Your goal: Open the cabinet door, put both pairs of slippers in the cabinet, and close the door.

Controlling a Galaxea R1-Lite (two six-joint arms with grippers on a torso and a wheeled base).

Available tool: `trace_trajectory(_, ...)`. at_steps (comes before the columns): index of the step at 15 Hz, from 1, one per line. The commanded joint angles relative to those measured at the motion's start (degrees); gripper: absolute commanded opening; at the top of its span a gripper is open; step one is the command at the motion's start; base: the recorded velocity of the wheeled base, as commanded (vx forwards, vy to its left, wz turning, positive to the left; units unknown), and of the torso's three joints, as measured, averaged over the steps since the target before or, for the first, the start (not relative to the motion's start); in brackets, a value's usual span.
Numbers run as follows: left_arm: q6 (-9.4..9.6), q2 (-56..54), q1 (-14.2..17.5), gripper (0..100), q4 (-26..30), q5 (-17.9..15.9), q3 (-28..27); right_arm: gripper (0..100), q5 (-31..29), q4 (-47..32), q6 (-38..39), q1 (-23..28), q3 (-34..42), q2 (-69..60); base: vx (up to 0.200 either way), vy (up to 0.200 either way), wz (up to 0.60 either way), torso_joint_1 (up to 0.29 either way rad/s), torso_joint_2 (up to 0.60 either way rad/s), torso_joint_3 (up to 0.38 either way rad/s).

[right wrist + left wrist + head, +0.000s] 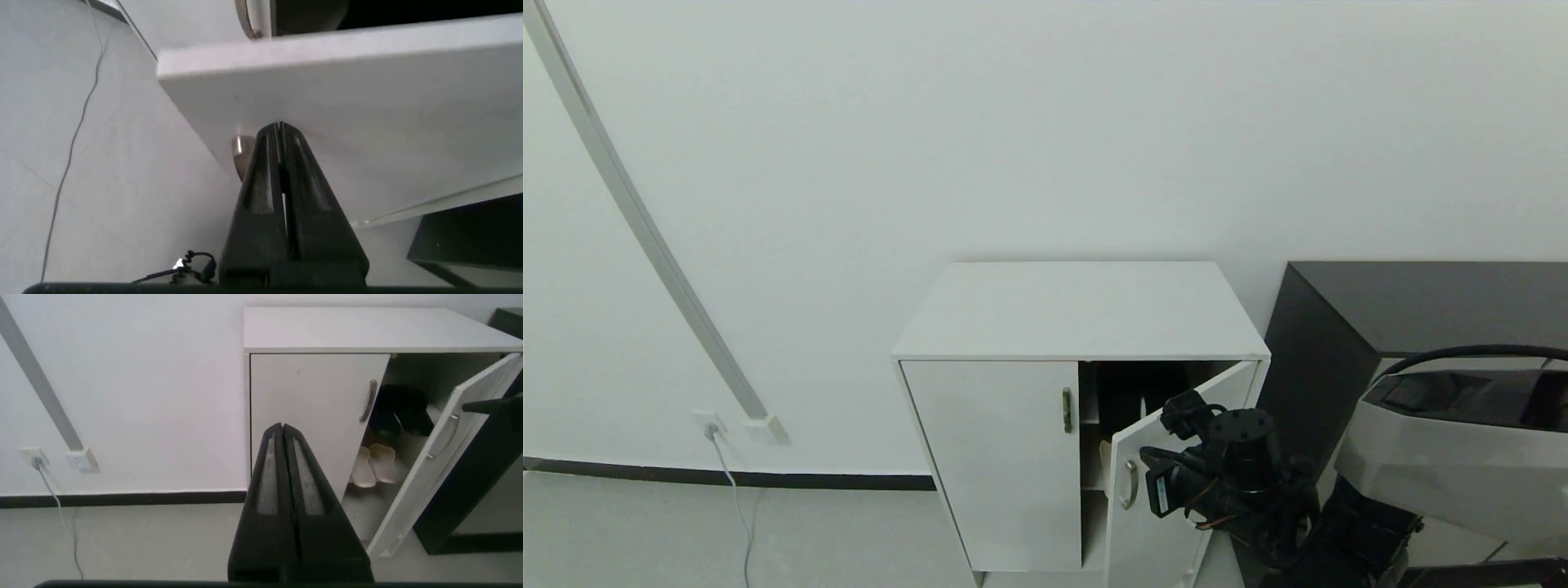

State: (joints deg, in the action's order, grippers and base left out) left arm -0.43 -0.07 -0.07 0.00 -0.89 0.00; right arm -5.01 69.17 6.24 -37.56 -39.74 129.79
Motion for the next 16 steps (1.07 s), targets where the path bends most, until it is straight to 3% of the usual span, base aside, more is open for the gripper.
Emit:
trace_trajectory(1,-0.01,0.1,0.0,0,0.0,0.0,0.0,0,0.0,-0.3,-0.2,0.3,-2.7,3.3,0.000,0.000,0.00,0.000,0.00,0.000)
trace_trajectory(6,-0.01,0.1,0.0,0,0.0,0.0,0.0,0,-0.1,-1.4,-1.8,1.2,-9.6,6.3,0.000,0.000,0.00,0.000,0.00,0.000)
trace_trajectory(16,-0.01,0.1,0.0,0,0.0,0.0,0.0,0,-0.2,-13.6,-1.8,2.2,-21.8,7.8,0.000,0.000,0.00,0.000,0.00,0.000)
